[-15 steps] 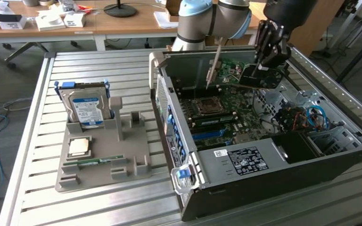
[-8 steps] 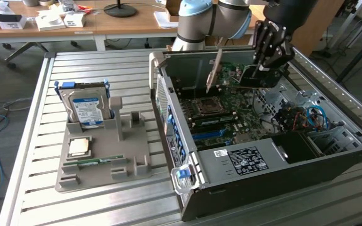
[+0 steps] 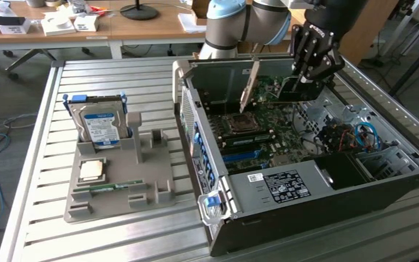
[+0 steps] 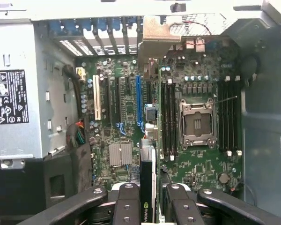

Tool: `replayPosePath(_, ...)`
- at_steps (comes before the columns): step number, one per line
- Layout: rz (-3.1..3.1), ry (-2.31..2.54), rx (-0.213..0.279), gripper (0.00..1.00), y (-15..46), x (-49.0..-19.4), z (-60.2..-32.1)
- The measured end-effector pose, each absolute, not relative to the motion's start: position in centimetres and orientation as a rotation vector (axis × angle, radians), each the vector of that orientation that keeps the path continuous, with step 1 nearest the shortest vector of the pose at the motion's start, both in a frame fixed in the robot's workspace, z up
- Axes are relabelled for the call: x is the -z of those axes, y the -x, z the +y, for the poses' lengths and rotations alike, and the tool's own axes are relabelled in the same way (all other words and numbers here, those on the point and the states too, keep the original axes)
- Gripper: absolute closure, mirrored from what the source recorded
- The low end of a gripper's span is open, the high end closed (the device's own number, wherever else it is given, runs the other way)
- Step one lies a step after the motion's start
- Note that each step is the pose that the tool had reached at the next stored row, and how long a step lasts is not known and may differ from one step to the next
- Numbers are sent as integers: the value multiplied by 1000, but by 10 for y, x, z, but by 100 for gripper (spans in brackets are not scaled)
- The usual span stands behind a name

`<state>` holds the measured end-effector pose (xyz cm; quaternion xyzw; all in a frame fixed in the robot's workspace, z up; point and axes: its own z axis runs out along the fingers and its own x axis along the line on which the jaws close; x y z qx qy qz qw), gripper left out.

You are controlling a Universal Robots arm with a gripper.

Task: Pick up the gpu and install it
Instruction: 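Insert the gpu into the slot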

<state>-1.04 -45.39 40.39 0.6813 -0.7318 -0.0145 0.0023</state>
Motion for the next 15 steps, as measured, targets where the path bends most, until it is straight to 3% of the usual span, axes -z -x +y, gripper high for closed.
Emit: replayPosePath(15,-2255,-2183,41,74,12,-395,-454)
